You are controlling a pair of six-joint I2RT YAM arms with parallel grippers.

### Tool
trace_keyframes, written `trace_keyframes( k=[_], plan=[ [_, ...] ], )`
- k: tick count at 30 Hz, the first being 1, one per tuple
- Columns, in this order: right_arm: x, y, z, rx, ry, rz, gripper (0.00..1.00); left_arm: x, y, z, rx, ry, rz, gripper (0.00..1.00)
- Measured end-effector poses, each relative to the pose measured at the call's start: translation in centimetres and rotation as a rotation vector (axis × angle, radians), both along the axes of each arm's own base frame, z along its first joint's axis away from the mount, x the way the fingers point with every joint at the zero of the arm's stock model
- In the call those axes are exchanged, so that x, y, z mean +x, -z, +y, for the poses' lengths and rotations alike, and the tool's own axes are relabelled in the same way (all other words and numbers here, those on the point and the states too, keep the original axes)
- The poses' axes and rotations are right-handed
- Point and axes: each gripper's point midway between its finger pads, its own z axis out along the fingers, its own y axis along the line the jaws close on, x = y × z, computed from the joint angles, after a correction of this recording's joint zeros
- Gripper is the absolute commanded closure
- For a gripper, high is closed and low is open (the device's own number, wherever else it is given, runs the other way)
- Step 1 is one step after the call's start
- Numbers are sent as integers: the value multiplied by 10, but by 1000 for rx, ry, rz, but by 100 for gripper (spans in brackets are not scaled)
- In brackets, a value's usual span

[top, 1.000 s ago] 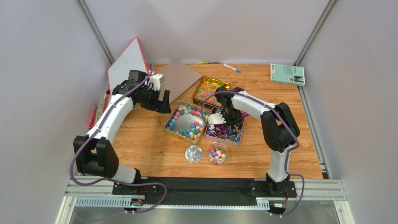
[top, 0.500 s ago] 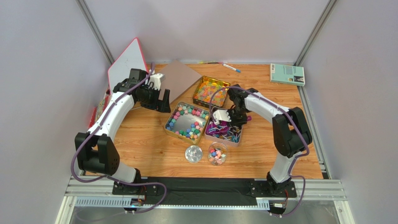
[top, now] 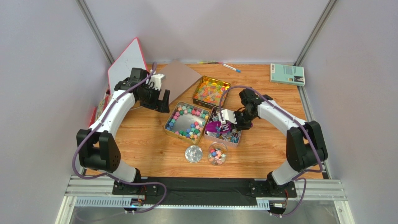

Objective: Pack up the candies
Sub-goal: Place the fake candies in the packing bottle.

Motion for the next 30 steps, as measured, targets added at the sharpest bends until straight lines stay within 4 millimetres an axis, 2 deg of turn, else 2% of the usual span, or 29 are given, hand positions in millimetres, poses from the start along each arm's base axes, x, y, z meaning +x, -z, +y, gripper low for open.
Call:
trace_keyframes(
  k=[5, 10, 15, 22, 26, 30],
  plan=[
    [4, -21, -6, 24, 33, -80, 100, 0, -1, 1, 6, 4, 1, 1],
    [4, -59, -19, -14, 12, -227, 100, 6, -4, 10, 59, -15, -28, 0],
    [-15, -81, -38, -125, -52, -293, 100, 10, -6, 30, 194, -53, -82, 0],
    [-45, -99, -62, -329, -173, -329, 100, 10, -19, 43, 355, -47, -201, 1],
    [-57, -112, -65, -411, -249, -373, 100, 12, -25, 50, 390, -68, -231, 0],
    [-64, -121, -59, -468, -304, -395, 100, 12, -29, 52, 390, -78, -252, 1]
  ],
)
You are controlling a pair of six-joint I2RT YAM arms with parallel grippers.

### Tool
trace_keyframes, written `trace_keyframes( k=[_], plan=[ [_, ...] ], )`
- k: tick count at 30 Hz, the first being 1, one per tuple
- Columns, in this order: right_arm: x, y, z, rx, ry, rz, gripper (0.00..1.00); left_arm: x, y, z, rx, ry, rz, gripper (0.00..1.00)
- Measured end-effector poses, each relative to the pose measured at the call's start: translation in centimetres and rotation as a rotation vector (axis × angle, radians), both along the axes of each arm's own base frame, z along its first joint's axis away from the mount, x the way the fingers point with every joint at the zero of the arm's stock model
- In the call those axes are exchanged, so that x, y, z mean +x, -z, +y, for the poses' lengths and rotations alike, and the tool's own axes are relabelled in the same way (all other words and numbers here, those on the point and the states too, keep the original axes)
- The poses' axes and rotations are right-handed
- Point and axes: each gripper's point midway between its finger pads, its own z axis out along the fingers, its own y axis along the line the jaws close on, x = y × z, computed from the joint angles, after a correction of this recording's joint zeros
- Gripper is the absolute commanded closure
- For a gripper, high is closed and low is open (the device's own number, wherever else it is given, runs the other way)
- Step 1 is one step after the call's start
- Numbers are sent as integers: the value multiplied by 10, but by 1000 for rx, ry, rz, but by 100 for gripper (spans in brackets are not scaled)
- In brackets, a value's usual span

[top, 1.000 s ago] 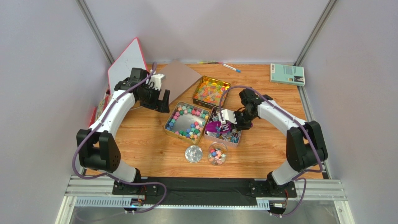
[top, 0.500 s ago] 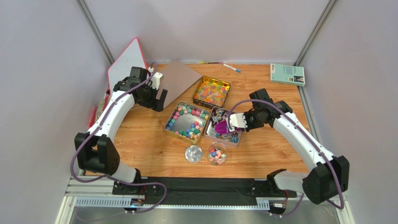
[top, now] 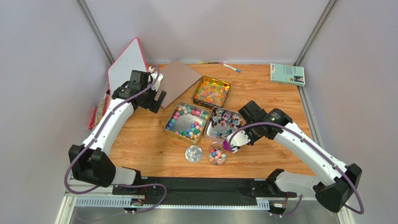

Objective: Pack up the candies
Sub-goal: Place the fake candies in the packing bottle.

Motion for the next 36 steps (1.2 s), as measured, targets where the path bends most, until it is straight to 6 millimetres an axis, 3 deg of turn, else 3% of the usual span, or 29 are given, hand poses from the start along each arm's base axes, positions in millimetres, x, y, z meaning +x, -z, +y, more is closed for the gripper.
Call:
trace_keyframes(
  k=[18, 27, 31, 34, 36],
  plan=[
    [8, -17, 43, -200, -44, -133, 100, -15, -23, 8, 0, -11, -82, 1],
    [8, -24, 52, -235, -46, -204, 100, -16, -36, 0, -45, 4, -108, 1],
    [11, -37, 59, -204, -23, -229, 100, -13, -56, -16, -142, 23, -138, 1],
    [19, -61, 80, -85, 38, -241, 100, -18, -69, -44, -289, 93, -129, 10],
    [25, -78, 99, 54, 104, -224, 100, -28, -76, -70, -419, 172, -90, 23]
  ],
)
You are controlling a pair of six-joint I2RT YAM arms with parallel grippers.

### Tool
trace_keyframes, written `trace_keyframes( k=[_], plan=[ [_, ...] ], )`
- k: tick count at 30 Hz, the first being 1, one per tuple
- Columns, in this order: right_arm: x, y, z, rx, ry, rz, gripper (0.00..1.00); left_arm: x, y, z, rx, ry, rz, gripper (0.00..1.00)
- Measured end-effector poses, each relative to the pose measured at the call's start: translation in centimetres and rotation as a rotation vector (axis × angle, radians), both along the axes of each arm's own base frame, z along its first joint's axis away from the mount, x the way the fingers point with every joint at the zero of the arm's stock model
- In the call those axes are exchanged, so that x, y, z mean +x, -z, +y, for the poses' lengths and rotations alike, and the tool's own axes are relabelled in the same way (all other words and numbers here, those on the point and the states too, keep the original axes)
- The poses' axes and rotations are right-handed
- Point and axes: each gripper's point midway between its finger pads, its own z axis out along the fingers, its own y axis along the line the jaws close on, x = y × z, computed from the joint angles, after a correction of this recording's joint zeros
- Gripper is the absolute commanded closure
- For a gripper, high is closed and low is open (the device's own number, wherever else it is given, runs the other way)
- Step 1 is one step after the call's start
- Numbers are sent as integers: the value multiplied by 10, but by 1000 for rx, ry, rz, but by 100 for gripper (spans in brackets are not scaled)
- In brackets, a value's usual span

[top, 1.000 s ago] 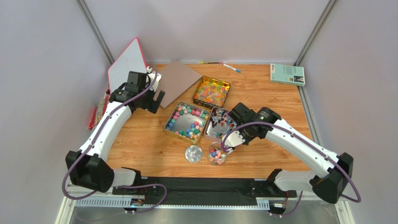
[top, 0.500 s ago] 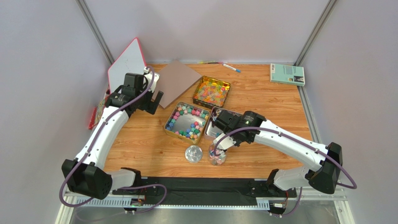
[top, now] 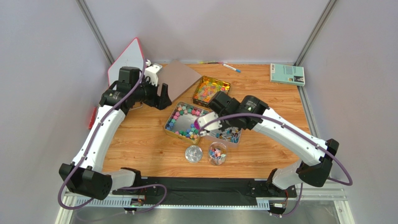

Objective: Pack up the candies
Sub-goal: Place the fake candies in the packing bottle, then adjust the spatula.

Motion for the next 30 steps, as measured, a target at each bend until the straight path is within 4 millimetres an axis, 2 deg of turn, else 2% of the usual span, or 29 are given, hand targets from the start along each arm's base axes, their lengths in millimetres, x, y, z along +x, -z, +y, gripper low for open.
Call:
trace_keyframes(
  k=[2, 4, 6, 7, 9, 10, 11, 15, 21, 30],
  plan=[
    [6, -12, 11, 132, 54, 11, 100, -15, -7, -27, -138, 103, 55, 54],
    [7, -14, 13, 213, 102, 40, 100, -28, -13, -47, -243, 189, 108, 93],
    [2, -7, 9, 243, 139, 81, 100, -39, -16, -63, -334, 266, 175, 94],
    [0, -2, 7, 248, 155, 103, 100, -42, -16, -69, -370, 300, 207, 86],
    [-6, 8, 7, 255, 178, 145, 100, -45, -14, -76, -415, 337, 258, 53],
    [-8, 12, 8, 260, 189, 163, 100, -46, -12, -79, -437, 351, 285, 18],
    [-10, 16, 10, 268, 200, 183, 100, -47, -11, -82, -455, 358, 310, 1],
    [-7, 24, 18, 301, 246, 227, 100, -48, -9, -87, -494, 367, 364, 0],
    [10, 21, 37, 357, 281, 233, 100, -48, -11, -88, -503, 374, 362, 1],
    [18, -16, 64, 508, 244, 225, 100, -39, 6, -89, -483, 341, 397, 1]
  ],
)
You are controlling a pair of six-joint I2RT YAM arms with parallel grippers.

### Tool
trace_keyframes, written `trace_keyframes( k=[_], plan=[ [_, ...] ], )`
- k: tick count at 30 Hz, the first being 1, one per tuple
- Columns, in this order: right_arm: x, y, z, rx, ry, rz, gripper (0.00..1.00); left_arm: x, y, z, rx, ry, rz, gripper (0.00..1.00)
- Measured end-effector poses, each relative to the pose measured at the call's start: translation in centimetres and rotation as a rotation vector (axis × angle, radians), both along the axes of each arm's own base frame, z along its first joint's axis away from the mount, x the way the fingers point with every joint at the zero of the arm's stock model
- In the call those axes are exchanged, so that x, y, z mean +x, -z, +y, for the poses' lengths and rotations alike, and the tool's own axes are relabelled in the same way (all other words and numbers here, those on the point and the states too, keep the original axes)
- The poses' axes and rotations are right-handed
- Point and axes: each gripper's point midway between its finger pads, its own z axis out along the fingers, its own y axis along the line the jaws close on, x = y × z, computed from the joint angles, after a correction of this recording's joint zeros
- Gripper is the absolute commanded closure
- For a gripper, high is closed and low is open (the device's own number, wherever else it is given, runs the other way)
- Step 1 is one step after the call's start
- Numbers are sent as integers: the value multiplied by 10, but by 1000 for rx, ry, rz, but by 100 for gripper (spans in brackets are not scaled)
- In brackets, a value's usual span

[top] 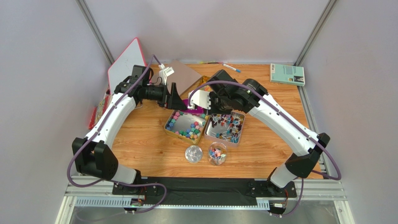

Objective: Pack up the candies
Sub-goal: Adjust the spatula, then scoop the fake candies from the storage box.

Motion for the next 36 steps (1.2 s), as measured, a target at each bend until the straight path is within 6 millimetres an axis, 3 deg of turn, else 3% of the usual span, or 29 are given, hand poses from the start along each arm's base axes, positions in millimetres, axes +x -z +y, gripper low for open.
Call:
trace_keyframes(
  k=[6, 9, 16, 19, 24, 28, 31, 36],
  plan=[
    [-22, -25, 2, 113, -67, 9, 100, 9, 17, -1, 18, -6, 50, 1],
    [-34, -34, -11, 126, -70, 9, 100, 7, 16, -5, -5, 9, 74, 0],
    [-24, -29, -17, 118, -36, -2, 100, 19, 15, -5, 37, -15, 42, 1],
    [-2, -15, -27, 90, 36, -12, 100, 44, 11, 10, 162, -92, -83, 1],
    [61, 15, -53, -27, 201, 4, 100, 77, 1, 51, 400, -227, -303, 0],
    [109, 44, -68, -136, 233, 7, 100, 77, 13, 70, 505, -259, -324, 0],
    [139, 61, -85, -229, 196, 4, 100, 66, 35, 78, 554, -247, -294, 0],
    [194, 63, -105, -325, 110, -63, 100, 53, 62, 89, 616, -222, -249, 0]
  ],
)
